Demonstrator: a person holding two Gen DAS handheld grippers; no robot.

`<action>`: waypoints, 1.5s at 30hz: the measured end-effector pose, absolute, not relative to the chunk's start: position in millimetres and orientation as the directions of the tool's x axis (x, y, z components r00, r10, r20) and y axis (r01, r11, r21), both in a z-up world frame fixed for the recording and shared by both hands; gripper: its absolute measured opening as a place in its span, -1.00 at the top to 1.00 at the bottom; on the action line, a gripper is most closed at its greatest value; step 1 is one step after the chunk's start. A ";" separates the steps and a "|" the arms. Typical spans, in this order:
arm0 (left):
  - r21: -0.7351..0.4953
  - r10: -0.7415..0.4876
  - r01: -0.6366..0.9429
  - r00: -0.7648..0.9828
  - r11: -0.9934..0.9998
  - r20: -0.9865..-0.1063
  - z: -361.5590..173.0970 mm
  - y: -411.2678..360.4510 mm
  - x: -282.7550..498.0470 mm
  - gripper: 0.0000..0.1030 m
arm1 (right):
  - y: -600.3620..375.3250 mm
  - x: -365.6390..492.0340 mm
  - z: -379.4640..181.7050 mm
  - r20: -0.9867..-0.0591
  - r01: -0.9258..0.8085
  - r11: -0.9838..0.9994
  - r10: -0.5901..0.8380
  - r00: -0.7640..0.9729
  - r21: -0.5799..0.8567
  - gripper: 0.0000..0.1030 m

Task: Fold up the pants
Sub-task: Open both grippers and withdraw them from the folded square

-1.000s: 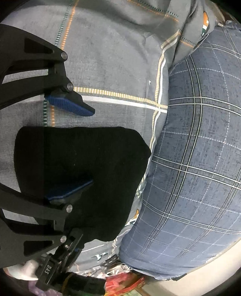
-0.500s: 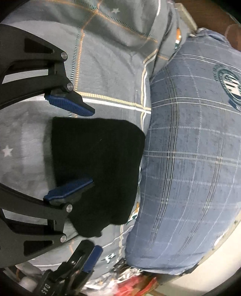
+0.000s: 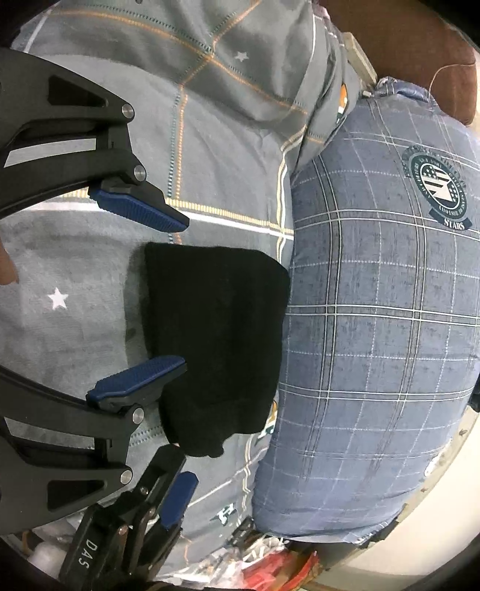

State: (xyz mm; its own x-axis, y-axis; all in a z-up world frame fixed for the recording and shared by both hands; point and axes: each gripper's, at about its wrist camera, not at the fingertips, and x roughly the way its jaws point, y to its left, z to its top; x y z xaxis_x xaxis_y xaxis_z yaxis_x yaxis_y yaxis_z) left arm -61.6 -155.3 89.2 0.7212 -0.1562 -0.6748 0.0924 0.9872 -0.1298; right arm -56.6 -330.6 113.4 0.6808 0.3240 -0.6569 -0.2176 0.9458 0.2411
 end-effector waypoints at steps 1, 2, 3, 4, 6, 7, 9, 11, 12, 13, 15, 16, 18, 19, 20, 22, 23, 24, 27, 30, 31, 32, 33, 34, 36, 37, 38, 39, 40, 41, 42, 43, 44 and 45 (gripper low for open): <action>-0.126 -0.152 0.090 0.721 0.988 -0.676 88.9 -155.1 -63.3 -0.36 | -330.0 -57.6 113.3 -0.657 -0.217 0.946 0.323 0.681 0.240 -0.25; -0.124 -0.149 0.088 0.721 0.988 -0.677 88.7 -154.7 -63.5 -0.36 | -329.2 -58.5 113.4 -0.658 -0.218 0.946 0.324 0.680 0.241 -0.25; -0.123 -0.147 0.086 0.721 0.989 -0.677 88.5 -154.2 -64.0 -0.36 | -328.8 -59.1 113.5 -0.657 -0.219 0.945 0.326 0.679 0.242 -0.25; -0.124 -0.146 0.084 0.721 0.989 -0.678 88.3 -153.6 -64.8 -0.36 | -328.5 -59.8 113.5 -0.657 -0.220 0.945 0.327 0.679 0.243 -0.25; -0.121 -0.144 0.084 0.721 0.989 -0.678 88.5 -153.4 -66.5 -0.36 | -328.0 -60.2 113.3 -0.657 -0.218 0.945 0.325 0.680 0.242 -0.25; -0.117 -0.141 0.084 0.721 0.990 -0.678 88.8 -154.0 -67.2 -0.36 | -327.7 -60.8 113.1 -0.658 -0.217 0.945 0.325 0.680 0.243 -0.25; -0.108 -0.139 0.088 0.721 0.990 -0.679 89.3 -155.6 -68.1 -0.36 | -326.8 -60.7 112.4 -0.661 -0.221 0.944 0.330 0.673 0.246 -0.26; -0.100 -0.135 0.091 0.723 0.991 -0.678 90.2 -157.6 -70.4 -0.36 | -325.2 -60.9 111.7 -0.666 -0.223 0.944 0.330 0.669 0.244 -0.26; -0.096 -0.132 0.091 0.723 0.991 -0.678 90.4 -158.0 -70.9 -0.36 | -324.5 -61.1 111.7 -0.667 -0.225 0.943 0.331 0.668 0.244 -0.26; -0.091 -0.130 0.093 0.723 0.991 -0.678 90.4 -158.9 -71.3 -0.36 | -323.9 -61.4 111.8 -0.667 -0.227 0.943 0.333 0.666 0.244 -0.26; -0.090 -0.133 0.097 0.720 0.991 -0.681 90.3 -160.2 -71.4 -0.36 | -323.1 -61.6 111.1 -0.670 -0.231 0.941 0.338 0.661 0.247 -0.26; -0.090 -0.134 0.099 0.721 0.991 -0.680 90.4 -160.6 -71.7 -0.36 | -322.9 -61.7 110.7 -0.672 -0.232 0.941 0.339 0.658 0.248 -0.26; -0.088 -0.132 0.098 0.722 0.991 -0.679 90.8 -160.6 -72.1 -0.36 | -323.8 -62.1 110.5 -0.671 -0.230 0.940 0.341 0.658 0.253 -0.26; -0.090 -0.134 0.099 0.722 0.991 -0.679 90.6 -160.5 -71.8 -0.36 | -324.5 -62.5 110.3 -0.669 -0.229 0.939 0.343 0.659 0.256 -0.26; -0.090 -0.134 0.100 0.721 0.991 -0.679 90.4 -160.5 -71.9 -0.36 | -325.3 -62.7 110.0 -0.668 -0.228 0.939 0.344 0.660 0.258 -0.27; -0.089 -0.133 0.099 0.720 0.991 -0.681 89.7 -161.0 -72.4 -0.36 | -326.8 -63.4 109.3 -0.669 -0.224 0.939 0.343 0.659 0.261 -0.27; -0.088 -0.132 0.099 0.720 0.991 -0.682 89.4 -161.1 -72.5 -0.36 | -327.7 -63.3 108.8 -0.669 -0.224 0.939 0.344 0.658 0.262 -0.27; -0.088 -0.132 0.099 0.719 0.991 -0.682 89.1 -161.4 -72.6 -0.36 | -328.3 -63.5 108.2 -0.671 -0.222 0.939 0.344 0.657 0.263 -0.27; -0.089 -0.134 0.100 0.716 0.991 -0.685 88.3 -161.7 -72.8 -0.36 | -328.7 -63.6 106.6 -0.673 -0.218 0.939 0.343 0.655 0.266 -0.28; -0.089 -0.133 0.100 0.716 0.991 -0.685 88.1 -161.9 -72.8 -0.36 | -328.4 -63.8 105.3 -0.676 -0.218 0.938 0.345 0.651 0.269 -0.28; -0.090 -0.134 0.100 0.716 0.991 -0.685 88.0 -161.9 -72.8 -0.36 | -328.0 -63.7 104.8 -0.677 -0.219 0.938 0.346 0.649 0.270 -0.28; -0.090 -0.134 0.100 0.716 0.991 -0.685 88.0 -161.8 -72.8 -0.36 | -328.3 -63.9 103.9 -0.678 -0.219 0.938 0.346 0.649 0.270 -0.28; -0.090 -0.134 0.100 0.716 0.991 -0.686 87.8 -161.8 -72.9 -0.36 | -328.0 -63.7 103.5 -0.679 -0.219 0.938 0.346 0.647 0.270 -0.29; -0.090 -0.134 0.099 0.716 0.991 -0.685 87.8 -161.7 -72.8 -0.36 | -327.9 -63.5 103.1 -0.680 -0.218 0.938 0.346 0.646 0.270 -0.29; -0.092 -0.134 0.098 0.716 0.991 -0.685 87.4 -161.1 -72.7 -0.36 | -327.9 -63.2 101.9 -0.683 -0.217 0.938 0.346 0.644 0.270 -0.30; -0.093 -0.135 0.097 0.716 0.991 -0.685 87.0 -161.0 -72.7 -0.36 | -328.1 -63.3 101.6 -0.683 -0.217 0.938 0.346 0.643 0.271 -0.30; -0.094 -0.134 0.095 0.717 0.991 -0.685 86.9 -160.8 -72.8 -0.36 | -328.0 -63.7 101.3 -0.683 -0.217 0.938 0.347 0.643 0.271 -0.30; -0.094 -0.133 0.094 0.717 0.991 -0.684 86.5 -160.4 -72.8 -0.36 | -328.3 -63.0 101.1 -0.683 -0.219 0.937 0.348 0.642 0.272 -0.30; -0.095 -0.132 0.092 0.717 0.991 -0.685 86.3 -160.3 -72.6 -0.36 | -328.0 -63.1 101.0 -0.684 -0.218 0.937 0.348 0.642 0.273 -0.30; -0.096 -0.132 0.091 0.716 0.991 -0.685 86.1 -159.9 -72.4 -0.36 | -327.9 -63.1 100.9 -0.684 -0.219 0.937 0.349 0.641 0.273 -0.30; -0.097 -0.132 0.090 0.716 0.991 -0.685 86.0 -159.5 -72.3 -0.36 | -327.6 -63.0 101.0 -0.684 -0.219 0.937 0.349 0.641 0.273 -0.31; -0.098 -0.132 0.089 0.716 0.991 -0.685 85.8 -159.1 -72.0 -0.36 | -327.2 -63.6 100.9 -0.685 -0.218 0.937 0.348 0.640 0.272 -0.31; -0.098 -0.132 0.088 0.717 0.991 -0.685 85.8 -158.8 -72.0 -0.36 | -326.7 -63.7 100.8 -0.686 -0.219 0.937 0.348 0.639 0.272 -0.31; -0.097 -0.132 0.089 0.717 0.991 -0.684 86.0 -158.7 -72.2 -0.36 | -326.3 -63.4 100.7 -0.686 -0.220 0.937 0.349 0.638 0.272 -0.31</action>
